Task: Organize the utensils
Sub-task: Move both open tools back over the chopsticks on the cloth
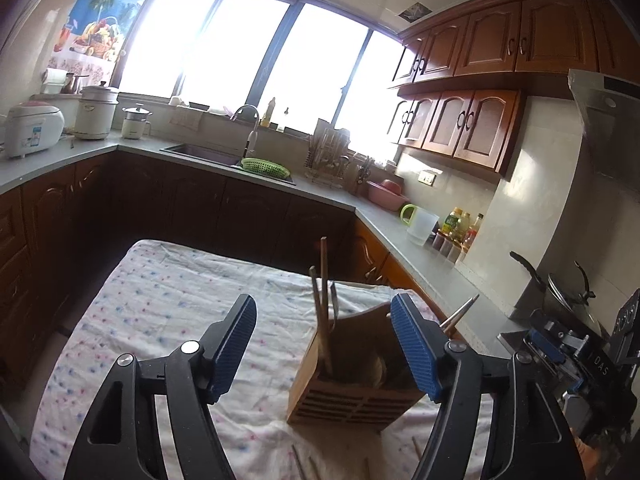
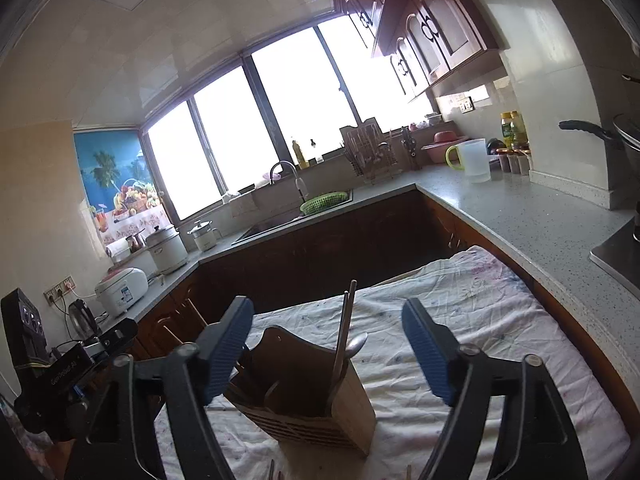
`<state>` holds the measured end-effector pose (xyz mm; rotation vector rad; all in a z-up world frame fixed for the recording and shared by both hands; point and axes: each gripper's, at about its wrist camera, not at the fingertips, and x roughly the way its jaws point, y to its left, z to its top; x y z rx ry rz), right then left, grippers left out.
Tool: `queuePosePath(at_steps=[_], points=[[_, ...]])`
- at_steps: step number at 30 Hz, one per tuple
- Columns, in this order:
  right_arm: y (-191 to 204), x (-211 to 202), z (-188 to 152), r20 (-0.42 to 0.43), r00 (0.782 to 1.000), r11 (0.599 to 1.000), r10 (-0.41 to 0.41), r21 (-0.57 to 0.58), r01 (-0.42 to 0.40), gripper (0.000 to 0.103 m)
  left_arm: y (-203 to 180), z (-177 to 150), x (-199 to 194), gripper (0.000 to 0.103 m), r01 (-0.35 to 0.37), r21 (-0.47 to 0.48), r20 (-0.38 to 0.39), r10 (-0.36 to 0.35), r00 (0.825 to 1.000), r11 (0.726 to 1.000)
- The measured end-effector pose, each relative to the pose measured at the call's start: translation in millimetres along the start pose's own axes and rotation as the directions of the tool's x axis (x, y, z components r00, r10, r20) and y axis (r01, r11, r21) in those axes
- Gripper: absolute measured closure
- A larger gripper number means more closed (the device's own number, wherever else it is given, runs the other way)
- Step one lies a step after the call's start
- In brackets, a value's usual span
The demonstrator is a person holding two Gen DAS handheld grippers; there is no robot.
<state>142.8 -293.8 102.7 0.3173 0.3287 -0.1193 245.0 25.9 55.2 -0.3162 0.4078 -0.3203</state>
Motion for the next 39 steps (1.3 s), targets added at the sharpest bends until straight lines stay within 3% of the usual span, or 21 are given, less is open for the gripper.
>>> queuePosePath(at_steps=[13,23,32,34,39], points=[[-26.1,-41.7,-78.2,-0.123,0.989,0.997,-0.076,-0.014,0.075,0.013,11.2,-66.1,-35.3,0.033,-0.073,-0.065,-0.192,0.060,0.980,0.995],[-39.5,-55.4,-129.9,-0.233,0.964,0.992,-0.127,-0.053,0.118,0.013,6.5,-88.6,-18.2,0.034,-0.100,-0.063,-0.307,0.076,0.949,0.993],[-40.8,-43.7,-139.1,-0.281,0.952,0.992,-0.122,-0.062,0.109,0.014,-4.0,-92.7,5.1,0.034,-0.107,-0.005,-0.373,0.097,0.923,0.994],[-39.8,-39.8,-139.5,-0.291,0.948,0.991,-0.126,-0.069,0.111,0.018,-7.0,-93.3,11.8,0.035,-0.100,0.005,-0.386,0.094,0.918,0.995],[-40.3,-25.2,-141.6,-0.334,0.933,0.990,-0.134,-0.085,0.112,0.039,-14.7,-94.5,28.4,0.037,-0.087,0.034,-0.420,0.094,0.903,0.996]])
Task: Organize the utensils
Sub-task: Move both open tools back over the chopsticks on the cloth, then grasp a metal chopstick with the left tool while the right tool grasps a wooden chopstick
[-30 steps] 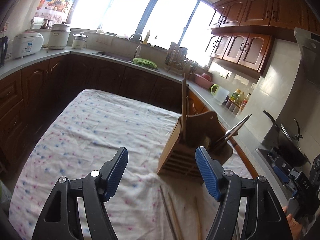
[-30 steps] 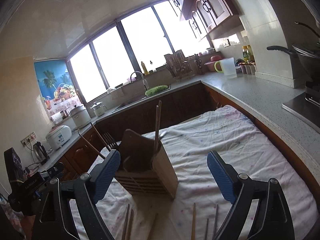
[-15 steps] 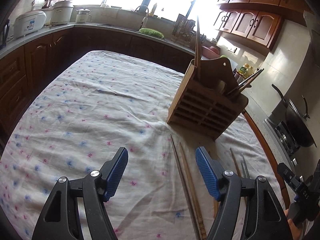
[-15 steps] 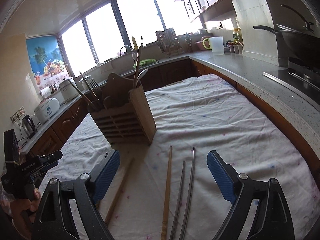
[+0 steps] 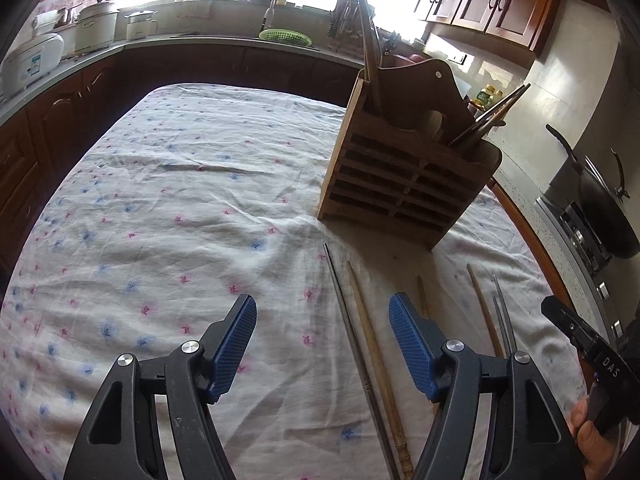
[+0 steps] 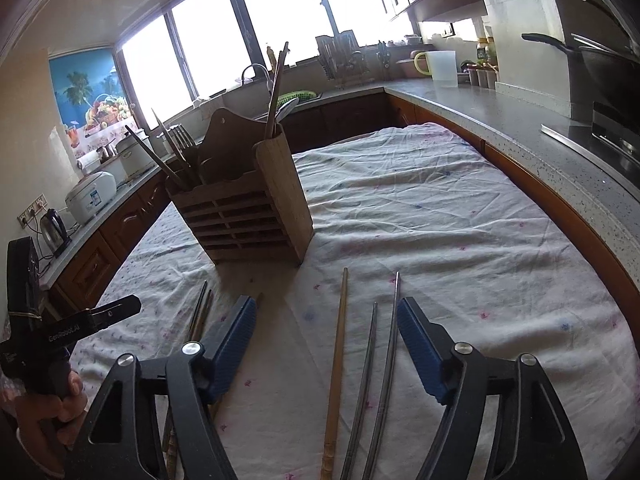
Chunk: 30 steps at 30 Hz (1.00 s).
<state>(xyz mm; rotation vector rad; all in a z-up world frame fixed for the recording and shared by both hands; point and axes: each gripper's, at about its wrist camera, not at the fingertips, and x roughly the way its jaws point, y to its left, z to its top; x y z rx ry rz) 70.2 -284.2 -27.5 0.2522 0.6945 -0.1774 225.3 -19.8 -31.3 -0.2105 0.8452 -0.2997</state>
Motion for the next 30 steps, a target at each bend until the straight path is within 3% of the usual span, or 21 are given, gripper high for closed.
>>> queuePosePath(at_steps=[4,9,12,20,25,30], points=[[-1.2,12.1,2.5,-0.042,0.999,1.000,0.004,-0.004,-0.004,0.049,-4.4,7.6,17.1,0.051,0.006,0.016,-0.048,-0.005,0.999,1.000],[-3.0,29.2,7.0,-0.094,0.996,1.000,0.002,-0.008,-0.003,0.061,-7.8,22.1,41.2,0.058,-0.011,0.031,-0.093,0.013,0.996,0.999],[-3.3,42.2,10.2,-0.127,0.992,1.000,-0.010,-0.018,0.007,0.069,-9.3,30.4,58.5,0.069,-0.010,0.036,-0.126,0.015,0.992,0.999],[-2.5,85.2,21.0,-0.221,0.973,0.996,-0.067,-0.080,0.051,0.077,-15.2,43.6,102.2,0.082,-0.027,0.065,-0.203,0.040,0.978,0.998],[-0.8,107.8,18.3,-0.288,0.953,0.991,-0.092,-0.121,0.059,0.080,-23.1,45.4,113.6,0.090,-0.061,0.113,-0.190,0.082,0.978,0.992],[9.4,110.9,15.2,-0.267,0.953,0.977,-0.141,-0.191,0.091,0.085,-37.6,41.6,123.6,0.097,-0.108,0.209,-0.162,0.143,0.976,0.972]])
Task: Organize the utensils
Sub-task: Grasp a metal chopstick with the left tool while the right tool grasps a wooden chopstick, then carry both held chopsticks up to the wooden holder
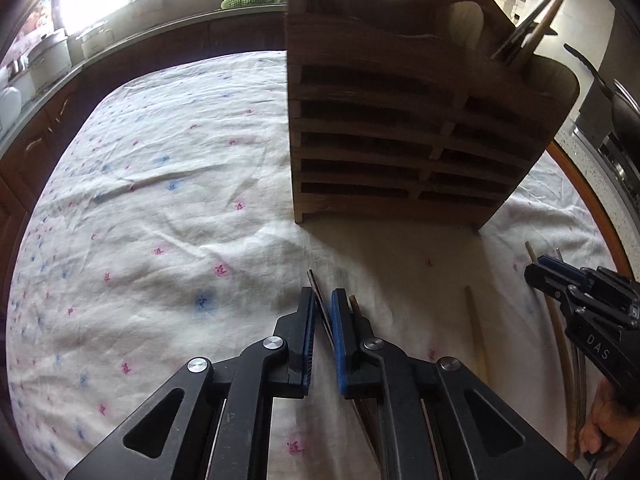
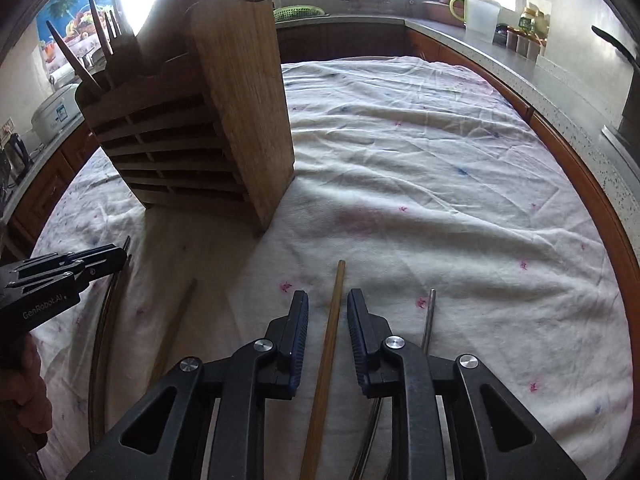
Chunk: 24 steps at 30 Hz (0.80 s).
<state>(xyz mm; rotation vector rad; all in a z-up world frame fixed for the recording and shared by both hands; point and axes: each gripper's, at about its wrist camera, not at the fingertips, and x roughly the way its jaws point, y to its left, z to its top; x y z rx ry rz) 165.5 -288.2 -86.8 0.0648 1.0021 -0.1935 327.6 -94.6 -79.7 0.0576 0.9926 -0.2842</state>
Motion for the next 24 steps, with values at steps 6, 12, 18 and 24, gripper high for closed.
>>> queuePosePath(at_steps=[6,12,18,24], points=[[-0.9,-2.2,0.2,0.007,1.000,1.000,0.012,0.005,-0.012,0.097,5.0,-2.9,2.1,0.101,0.047,-0.004,0.006,-0.047,0.999,0.999],[-3.7,-26.1,-3.4,0.060,0.995,0.994,0.081,0.065,-0.085,0.098,21.9,-14.3,-17.2,0.101,0.107,-0.041,0.047,-0.105,0.993,0.993],[2.4,-69.3,-3.7,0.154,0.981,0.989,0.119,0.066,-0.130,0.098,38.0,-20.8,-65.7,0.101,0.181,-0.073,0.145,-0.170,0.975,0.981],[3.1,-119.8,-2.6,0.259,0.956,0.985,0.139,0.065,-0.161,0.098,47.9,-31.3,-127.9,0.101,0.234,-0.063,0.259,-0.210,0.943,0.970]])
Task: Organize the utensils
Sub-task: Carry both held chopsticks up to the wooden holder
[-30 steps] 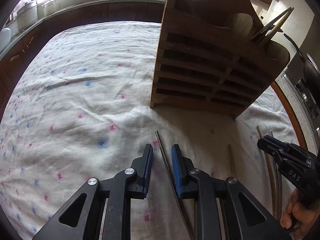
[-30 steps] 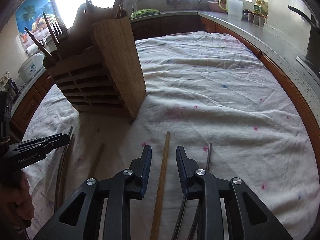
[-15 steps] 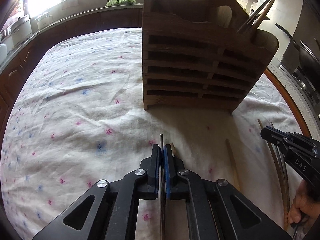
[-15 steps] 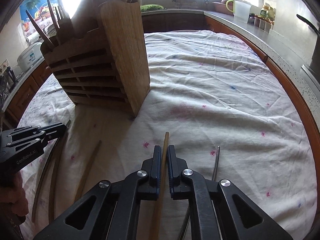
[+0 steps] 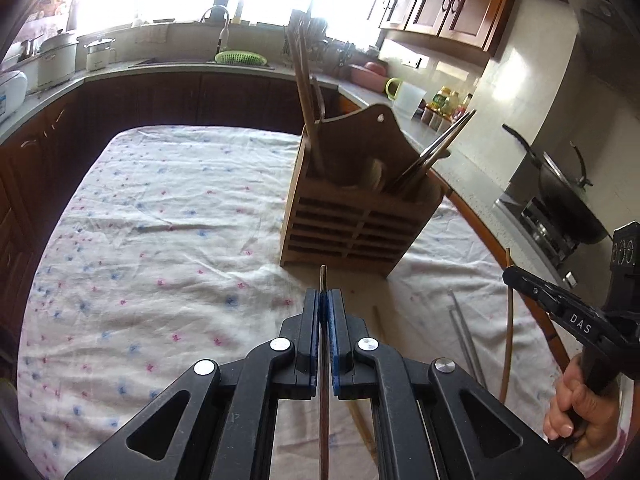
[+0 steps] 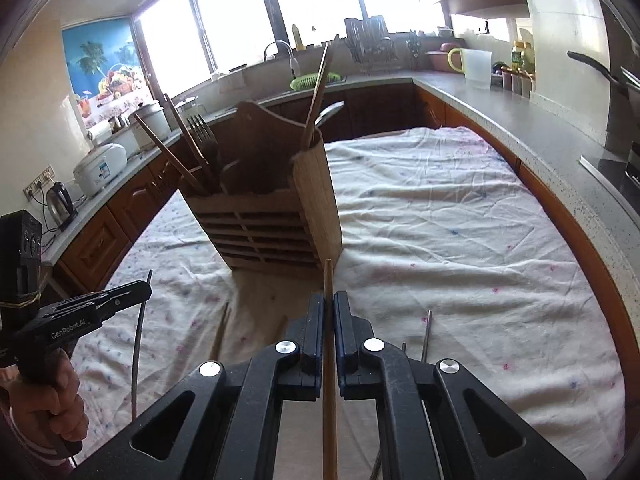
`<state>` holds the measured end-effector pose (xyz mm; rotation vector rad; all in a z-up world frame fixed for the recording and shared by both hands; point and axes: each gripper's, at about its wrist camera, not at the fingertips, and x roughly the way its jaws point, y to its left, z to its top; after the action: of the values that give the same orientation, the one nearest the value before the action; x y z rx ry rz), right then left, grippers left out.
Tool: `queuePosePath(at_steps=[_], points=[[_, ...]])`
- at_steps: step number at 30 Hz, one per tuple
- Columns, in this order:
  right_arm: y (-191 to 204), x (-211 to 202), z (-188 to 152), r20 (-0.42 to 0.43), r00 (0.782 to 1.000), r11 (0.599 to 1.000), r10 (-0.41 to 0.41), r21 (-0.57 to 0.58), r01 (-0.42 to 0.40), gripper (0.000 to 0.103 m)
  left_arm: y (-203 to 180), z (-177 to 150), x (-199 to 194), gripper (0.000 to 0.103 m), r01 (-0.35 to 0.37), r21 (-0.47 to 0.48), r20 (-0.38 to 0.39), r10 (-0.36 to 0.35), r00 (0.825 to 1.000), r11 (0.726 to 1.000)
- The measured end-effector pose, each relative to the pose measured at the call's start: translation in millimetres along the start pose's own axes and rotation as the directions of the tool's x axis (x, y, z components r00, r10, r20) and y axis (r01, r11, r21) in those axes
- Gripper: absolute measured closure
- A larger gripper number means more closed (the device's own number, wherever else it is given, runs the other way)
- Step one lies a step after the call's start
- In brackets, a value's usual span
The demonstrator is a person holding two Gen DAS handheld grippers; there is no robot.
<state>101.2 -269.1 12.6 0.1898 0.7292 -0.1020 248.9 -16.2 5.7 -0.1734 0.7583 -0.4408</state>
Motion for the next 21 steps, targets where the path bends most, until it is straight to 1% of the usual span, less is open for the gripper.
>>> queuePosePath(at_steps=[4,7,9,10,14,21], points=[[4.3,-30.3,10.7,0.075,0.997,1.000,0.013,-0.001,-0.013,0.098,-2.9,-4.6,-40.7,0.101,0.025,0.016,0.068,-0.026,0.997,1.000],[9.3,-50.4,20.3,0.128,0.992,1.000,0.022,-0.009,-0.021,0.098,-5.0,-8.3,-66.2,0.101,0.045,0.020,0.104,-0.047,0.994,0.999],[12.6,-61.6,26.3,0.159,0.987,1.000,0.031,-0.011,-0.029,0.098,-4.7,-9.0,-75.8,0.101,0.050,0.023,0.125,-0.053,0.991,0.998],[13.1,-66.0,29.2,0.174,0.984,0.999,0.035,-0.012,-0.034,0.098,-5.3,-10.1,-93.5,0.101,0.055,0.024,0.135,-0.058,0.989,0.998],[17.0,-76.8,41.0,0.219,0.975,0.999,0.043,-0.019,-0.040,0.098,-6.7,-8.9,-111.3,0.101,0.059,0.027,0.164,-0.062,0.985,0.998],[21.2,-79.9,55.3,0.257,0.965,0.999,0.052,-0.024,-0.047,0.098,-7.3,0.9,-116.9,0.101,0.063,0.024,0.196,-0.067,0.978,0.998]])
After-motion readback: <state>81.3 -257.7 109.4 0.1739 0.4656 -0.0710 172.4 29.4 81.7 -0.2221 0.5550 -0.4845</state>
